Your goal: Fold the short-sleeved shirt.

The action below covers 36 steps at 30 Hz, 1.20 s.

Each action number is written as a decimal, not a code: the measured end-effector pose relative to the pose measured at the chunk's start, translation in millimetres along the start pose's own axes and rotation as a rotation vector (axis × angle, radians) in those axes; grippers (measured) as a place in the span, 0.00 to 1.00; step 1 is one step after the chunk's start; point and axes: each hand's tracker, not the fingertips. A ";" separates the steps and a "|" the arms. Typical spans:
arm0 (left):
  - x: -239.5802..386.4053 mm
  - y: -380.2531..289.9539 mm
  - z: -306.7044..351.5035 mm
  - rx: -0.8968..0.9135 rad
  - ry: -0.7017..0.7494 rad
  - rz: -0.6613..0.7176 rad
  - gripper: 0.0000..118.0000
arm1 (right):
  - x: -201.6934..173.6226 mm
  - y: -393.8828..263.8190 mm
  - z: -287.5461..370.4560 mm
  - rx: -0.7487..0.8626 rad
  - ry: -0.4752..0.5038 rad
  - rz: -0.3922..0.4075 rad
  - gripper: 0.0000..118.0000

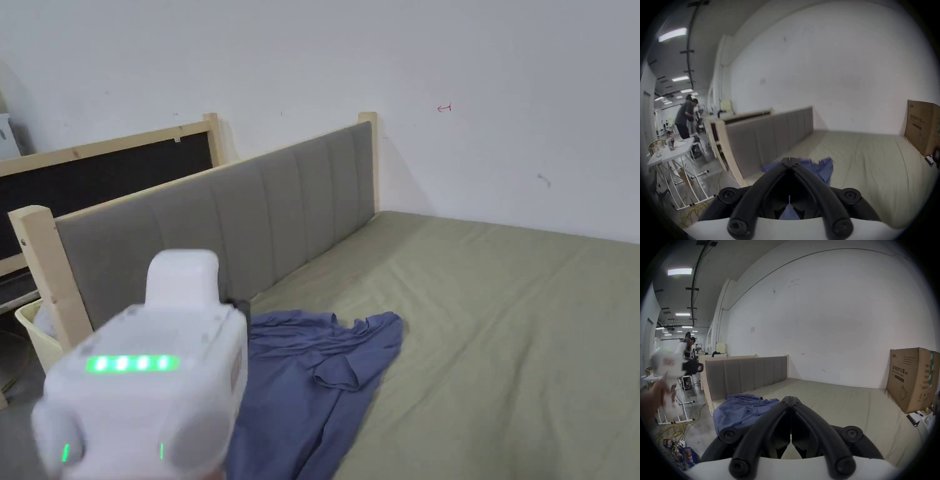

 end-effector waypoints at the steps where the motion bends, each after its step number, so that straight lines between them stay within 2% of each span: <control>1: -2.7 9.8 -35.8 -0.102 -0.050 -0.004 0.00 | 4.8 -2.2 -2.5 -0.022 -0.012 0.006 0.00; 5: -2.1 9.6 -194.0 -0.618 -0.280 0.045 0.00 | 22.1 -16.7 -16.4 -0.124 -0.068 -0.010 0.00; 7: 4.9 -14.7 -261.2 -0.815 -0.268 0.094 0.01 | 30.6 -27.7 -25.4 -0.170 -0.089 -0.083 0.00; 8: 6.7 -25.5 -284.6 -0.873 -0.265 0.106 0.15 | 34.7 -32.5 -30.7 -0.193 -0.079 -0.116 0.00; 9: 9.9 -35.1 -306.2 -0.903 -0.274 0.121 0.24 | 38.9 -37.8 -38.3 -0.227 -0.067 -0.139 0.00; 11: 22.7 -56.1 -334.6 -0.904 -0.257 0.109 0.46 | 44.0 -48.5 -52.6 -0.293 -0.086 -0.142 0.00; 12: 29.3 -66.8 -347.7 -0.909 -0.253 0.106 0.90 | 46.2 -53.5 -58.8 -0.311 -0.106 -0.143 0.00; 13: 34.3 -72.2 -353.3 -0.920 -0.248 0.106 0.99 | 48.8 -57.7 -64.1 -0.322 -0.112 -0.150 0.00; 14: 39.5 -82.1 -374.1 -0.909 -0.247 0.105 0.96 | 52.3 -62.0 -69.7 -0.334 -0.110 -0.160 0.00; 17: 56.9 -113.2 -410.0 -1.025 -0.210 0.080 0.96 | 58.1 -72.7 -84.6 -0.372 -0.107 -0.171 0.00; 20: 42.4 -136.2 -415.0 -1.107 -0.239 0.090 0.97 | 60.5 -82.2 -92.9 -0.399 -0.110 -0.177 0.00; 22: 49.9 -147.1 -414.5 -1.073 -0.244 0.062 1.00 | 60.3 -89.1 -96.0 -0.417 -0.103 -0.184 0.00; 28: 53.5 -147.9 -403.9 -1.021 -0.241 0.036 1.00 | 56.1 -102.0 -94.8 -0.469 -0.085 -0.210 0.00; 33: 60.8 -147.5 -401.3 -0.997 -0.158 0.019 0.99 | 54.4 -97.1 -86.2 -0.480 -0.083 -0.231 0.00; 34: 61.3 -147.8 -393.0 -0.991 -0.140 0.034 0.93 | 54.5 -94.0 -82.9 -0.479 -0.084 -0.234 0.00; 35: 60.2 -144.5 -388.6 -0.968 -0.111 0.062 0.81 | 54.8 -90.6 -79.1 -0.477 -0.085 -0.235 0.00; 36: 59.4 -138.7 -382.3 -0.944 -0.114 0.075 0.49 | 55.5 -86.8 -74.8 -0.473 -0.087 -0.234 0.00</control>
